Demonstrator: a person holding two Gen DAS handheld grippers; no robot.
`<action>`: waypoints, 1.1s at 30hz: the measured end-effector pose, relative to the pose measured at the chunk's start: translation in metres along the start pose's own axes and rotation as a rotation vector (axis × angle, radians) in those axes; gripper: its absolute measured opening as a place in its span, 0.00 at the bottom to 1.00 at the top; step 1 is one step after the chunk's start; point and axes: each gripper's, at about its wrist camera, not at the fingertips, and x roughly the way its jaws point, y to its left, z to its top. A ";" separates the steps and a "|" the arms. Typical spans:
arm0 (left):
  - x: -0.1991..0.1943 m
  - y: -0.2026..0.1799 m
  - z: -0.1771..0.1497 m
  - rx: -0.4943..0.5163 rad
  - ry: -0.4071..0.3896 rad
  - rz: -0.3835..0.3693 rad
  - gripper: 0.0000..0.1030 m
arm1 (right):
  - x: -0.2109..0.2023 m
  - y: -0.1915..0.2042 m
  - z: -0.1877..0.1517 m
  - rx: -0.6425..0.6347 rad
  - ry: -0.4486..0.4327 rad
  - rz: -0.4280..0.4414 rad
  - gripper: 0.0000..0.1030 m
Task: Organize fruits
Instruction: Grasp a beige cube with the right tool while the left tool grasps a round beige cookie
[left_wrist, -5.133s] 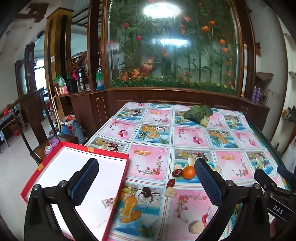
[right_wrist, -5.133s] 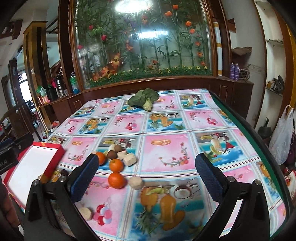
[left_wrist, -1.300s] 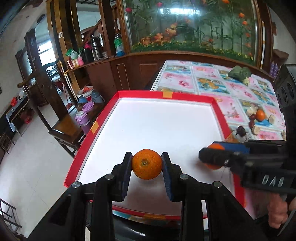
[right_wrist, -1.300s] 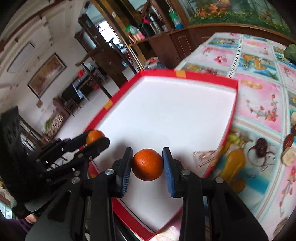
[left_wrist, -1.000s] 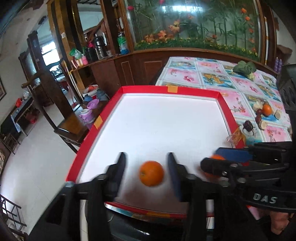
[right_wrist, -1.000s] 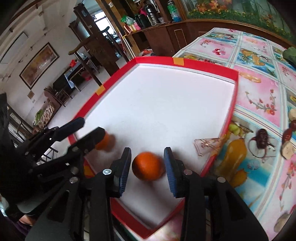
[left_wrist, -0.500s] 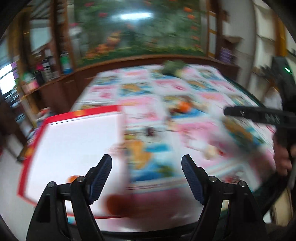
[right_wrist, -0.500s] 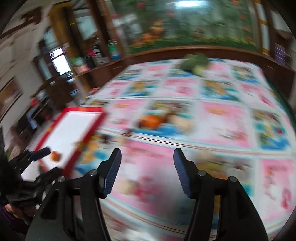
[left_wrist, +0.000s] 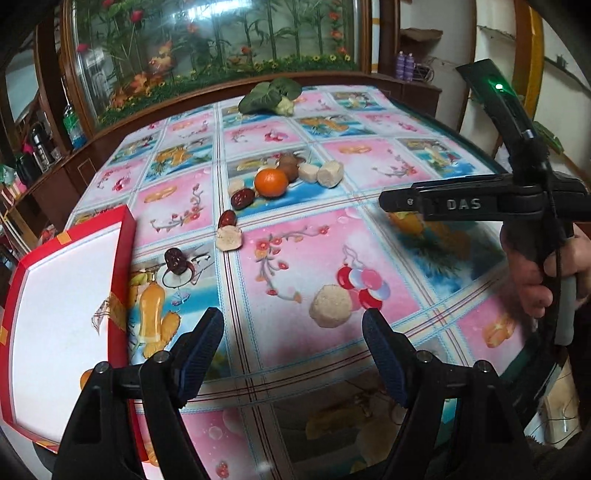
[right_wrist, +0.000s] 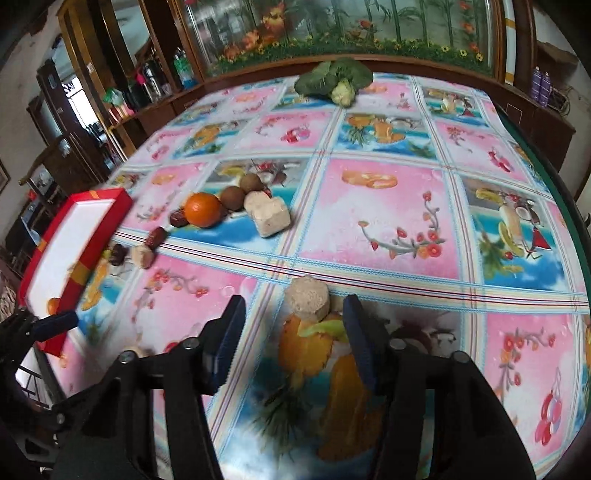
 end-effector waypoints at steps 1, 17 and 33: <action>0.001 0.000 0.001 -0.003 0.007 -0.007 0.75 | 0.005 -0.001 0.001 0.006 0.009 -0.006 0.48; 0.031 -0.010 0.010 -0.002 0.080 -0.031 0.51 | 0.006 -0.026 0.019 0.111 -0.069 0.095 0.28; 0.032 -0.010 0.011 -0.014 0.055 -0.066 0.28 | 0.000 -0.030 0.020 0.116 -0.112 0.094 0.28</action>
